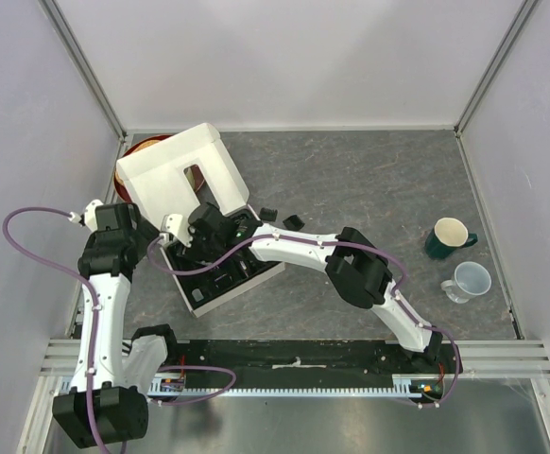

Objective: Sort the hair-cutting tools

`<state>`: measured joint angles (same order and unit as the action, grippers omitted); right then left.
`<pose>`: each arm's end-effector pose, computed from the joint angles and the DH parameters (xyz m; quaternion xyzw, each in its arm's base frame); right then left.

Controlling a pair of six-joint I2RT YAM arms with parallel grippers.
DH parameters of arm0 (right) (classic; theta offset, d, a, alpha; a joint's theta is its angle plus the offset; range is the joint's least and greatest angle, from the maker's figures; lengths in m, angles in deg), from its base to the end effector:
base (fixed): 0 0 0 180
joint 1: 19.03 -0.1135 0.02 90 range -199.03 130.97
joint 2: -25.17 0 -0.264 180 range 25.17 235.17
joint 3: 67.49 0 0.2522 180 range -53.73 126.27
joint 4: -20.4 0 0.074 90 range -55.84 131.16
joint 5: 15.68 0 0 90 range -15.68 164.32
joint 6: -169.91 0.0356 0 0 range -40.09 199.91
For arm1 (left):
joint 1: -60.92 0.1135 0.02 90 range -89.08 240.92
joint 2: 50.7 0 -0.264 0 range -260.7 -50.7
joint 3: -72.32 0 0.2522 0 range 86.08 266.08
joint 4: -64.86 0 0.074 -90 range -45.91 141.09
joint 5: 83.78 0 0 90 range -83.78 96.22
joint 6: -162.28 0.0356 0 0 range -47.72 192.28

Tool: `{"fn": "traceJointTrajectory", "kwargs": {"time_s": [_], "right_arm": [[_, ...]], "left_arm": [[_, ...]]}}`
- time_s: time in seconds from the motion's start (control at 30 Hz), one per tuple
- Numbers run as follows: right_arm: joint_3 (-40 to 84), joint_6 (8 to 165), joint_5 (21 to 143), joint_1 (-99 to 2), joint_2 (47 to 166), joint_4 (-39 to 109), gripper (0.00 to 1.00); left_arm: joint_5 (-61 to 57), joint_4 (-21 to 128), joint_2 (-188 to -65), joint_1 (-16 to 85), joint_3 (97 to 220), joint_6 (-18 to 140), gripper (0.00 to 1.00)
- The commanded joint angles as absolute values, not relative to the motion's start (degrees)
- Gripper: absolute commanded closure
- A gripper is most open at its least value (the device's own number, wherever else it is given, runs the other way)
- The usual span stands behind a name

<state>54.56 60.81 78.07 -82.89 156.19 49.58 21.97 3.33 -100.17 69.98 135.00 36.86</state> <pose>0.2308 0.4755 0.2057 -0.6061 0.6640 0.1936 0.3928 0.1624 0.0357 0.2909 -0.3955 0.8384 0.0443 0.3723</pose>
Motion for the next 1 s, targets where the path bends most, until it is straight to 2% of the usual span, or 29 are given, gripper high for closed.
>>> {"fn": "traceJointTrajectory", "kwargs": {"time_s": [0.0, 0.23, 0.4, 0.47, 0.53, 0.6, 0.77, 0.97], "right_arm": [[54.65, 68.38, 79.24, -83.37, 153.23, 40.93, 0.44], [46.58, 79.37, 74.68, -81.7, 145.06, 36.09, 0.45], [38.92, 84.64, 65.02, -79.42, 134.69, 37.58, 0.39], [36.98, 88.85, 59.15, -78.19, 130.92, 42.99, 0.38], [35.67, 92.98, 54.13, -75.03, 128.97, 47.76, 0.39], [33.39, 100.36, 48.52, -71.18, 125.99, 52.95, 0.46], [26.43, 105.57, 52.6, -64.56, 124.3, 57.0, 0.56], [29.76, 105.13, 54.54, -63.59, 131.86, 61.84, 0.56]], "left_arm": [[19.23, 5.04, -100.36, 69.79, 135.74, 35.54, 0.03], [17.21, 5.3, -100.27, 69.97, 134.68, 35.45, 0.03], [11.95, 6.97, -100.35, 69.88, 132.14, 33.61, 0.03], [9.4, 7.59, -100.44, 69.97, 130.65, 32.91, 0.03], [7.37, 8.9, -100.79, 69.97, 129.32, 32.82, 0.04], [3.42, 10.22, -101.32, 69.97, 127.13, 33.17, 0.05], [-3.17, 12.86, -104.04, 69.97, 124.75, 33.43, 0.08], [-0.99, 11.98, -105.01, 69.97, 125.45, 33.17, 0.09]]}}
